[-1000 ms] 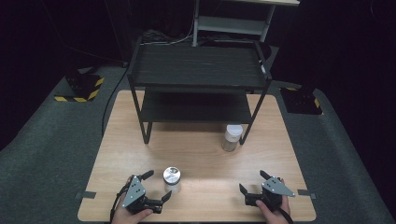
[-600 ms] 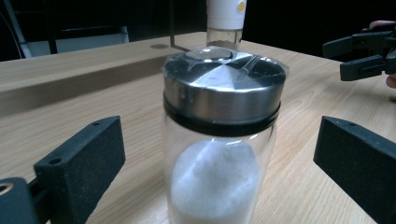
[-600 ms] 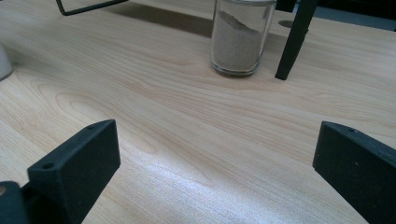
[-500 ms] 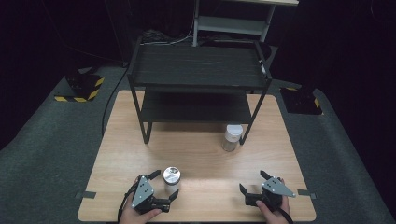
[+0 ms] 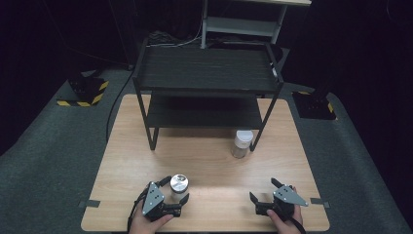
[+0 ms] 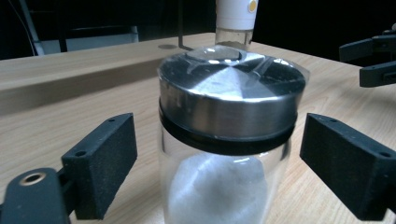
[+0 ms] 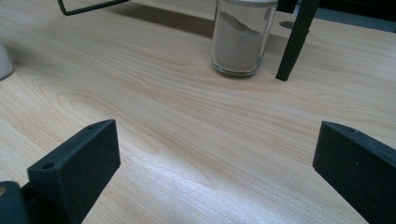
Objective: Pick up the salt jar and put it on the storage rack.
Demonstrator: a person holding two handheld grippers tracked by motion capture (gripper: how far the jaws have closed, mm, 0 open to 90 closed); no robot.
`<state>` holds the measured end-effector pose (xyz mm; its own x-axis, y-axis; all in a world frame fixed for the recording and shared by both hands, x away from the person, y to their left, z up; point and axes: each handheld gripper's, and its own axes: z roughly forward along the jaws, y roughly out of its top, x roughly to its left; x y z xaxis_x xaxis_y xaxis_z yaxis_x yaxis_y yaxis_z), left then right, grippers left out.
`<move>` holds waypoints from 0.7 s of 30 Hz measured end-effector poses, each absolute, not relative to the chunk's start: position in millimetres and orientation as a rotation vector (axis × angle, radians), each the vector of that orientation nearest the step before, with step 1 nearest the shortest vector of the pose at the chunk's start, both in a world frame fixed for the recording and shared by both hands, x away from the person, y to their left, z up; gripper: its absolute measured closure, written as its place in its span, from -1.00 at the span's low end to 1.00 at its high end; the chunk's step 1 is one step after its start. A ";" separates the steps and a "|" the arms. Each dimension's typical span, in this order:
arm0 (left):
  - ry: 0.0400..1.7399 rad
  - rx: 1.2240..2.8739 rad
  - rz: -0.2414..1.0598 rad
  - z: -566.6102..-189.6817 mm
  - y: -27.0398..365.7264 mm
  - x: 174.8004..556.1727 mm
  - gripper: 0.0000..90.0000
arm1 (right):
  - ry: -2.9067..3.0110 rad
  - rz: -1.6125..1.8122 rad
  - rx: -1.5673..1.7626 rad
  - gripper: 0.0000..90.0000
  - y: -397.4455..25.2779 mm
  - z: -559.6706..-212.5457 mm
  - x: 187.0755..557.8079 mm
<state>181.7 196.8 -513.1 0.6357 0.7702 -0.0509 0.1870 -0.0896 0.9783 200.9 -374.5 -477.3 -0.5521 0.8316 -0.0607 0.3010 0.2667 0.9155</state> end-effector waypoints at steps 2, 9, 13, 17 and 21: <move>0.798 1.609 0.598 -513.3 197.6 181.2 -0.61 | 1.995 1.262 1.019 -0.99 -374.5 -477.2 201.0; 0.783 1.568 0.602 -511.8 198.5 181.6 -0.45 | 1.994 1.258 1.016 -0.99 -373.8 -477.2 200.6; 0.773 1.575 0.605 -509.3 197.2 182.5 -0.30 | 1.992 1.259 1.015 -0.99 -373.8 -477.4 200.3; 0.774 1.577 0.595 -507.5 196.4 183.1 -0.24 | 1.992 1.258 1.013 -0.99 -373.6 -477.5 200.2; 0.777 1.591 0.592 -503.6 195.9 184.1 -0.22 | 1.993 1.258 1.014 -0.99 -373.7 -477.4 200.3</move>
